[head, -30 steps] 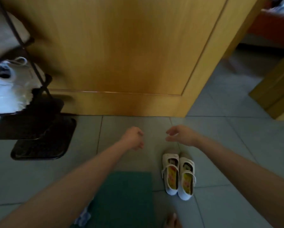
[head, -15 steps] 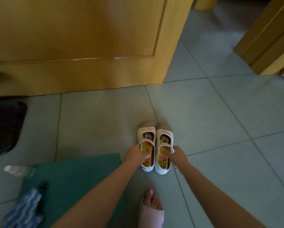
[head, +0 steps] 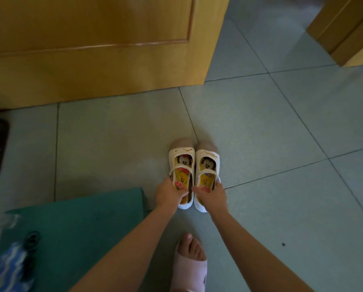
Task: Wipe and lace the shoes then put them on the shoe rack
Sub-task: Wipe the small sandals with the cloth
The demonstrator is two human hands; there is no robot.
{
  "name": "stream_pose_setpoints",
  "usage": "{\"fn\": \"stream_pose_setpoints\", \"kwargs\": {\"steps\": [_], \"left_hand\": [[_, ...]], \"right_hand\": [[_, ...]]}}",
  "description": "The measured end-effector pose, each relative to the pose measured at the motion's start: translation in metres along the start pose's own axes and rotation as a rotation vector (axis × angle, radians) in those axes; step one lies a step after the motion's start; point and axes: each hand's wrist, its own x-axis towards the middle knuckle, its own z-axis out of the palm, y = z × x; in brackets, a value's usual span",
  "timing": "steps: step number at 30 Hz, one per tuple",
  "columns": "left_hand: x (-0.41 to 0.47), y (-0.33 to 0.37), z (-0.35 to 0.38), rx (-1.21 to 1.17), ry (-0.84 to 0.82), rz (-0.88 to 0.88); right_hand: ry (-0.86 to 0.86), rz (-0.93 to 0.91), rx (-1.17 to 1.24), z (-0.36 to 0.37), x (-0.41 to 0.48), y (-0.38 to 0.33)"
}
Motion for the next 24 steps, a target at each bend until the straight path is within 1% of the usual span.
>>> {"fn": "stream_pose_setpoints", "kwargs": {"steps": [5, 11, 13, 16, 17, 20, 22, 24], "left_hand": [[0.004, -0.002, 0.008, -0.027, 0.076, 0.016], [0.009, -0.004, 0.015, -0.033, 0.125, -0.015], [0.009, -0.004, 0.017, -0.030, 0.140, 0.000], [0.010, -0.004, 0.017, -0.007, 0.145, 0.019], [0.010, -0.004, 0.017, -0.003, 0.146, 0.017], [0.011, -0.004, 0.016, -0.013, 0.151, 0.010], [0.010, -0.004, 0.016, -0.023, 0.157, 0.005], [0.010, -0.005, 0.016, -0.023, 0.159, 0.009]], "right_hand": [[0.017, 0.050, -0.039, 0.008, 0.003, 0.000], [0.032, 0.050, -0.031, 0.012, 0.004, 0.003], [0.043, 0.048, 0.026, 0.012, 0.006, 0.005], [0.076, 0.068, 0.226, 0.010, 0.013, 0.011], [0.087, 0.073, 0.246, 0.009, 0.016, 0.014], [0.107, 0.055, 0.175, 0.008, 0.023, 0.020], [0.106, 0.052, 0.166, 0.006, 0.023, 0.019], [0.090, 0.087, 0.178, 0.004, 0.025, 0.019]]}}
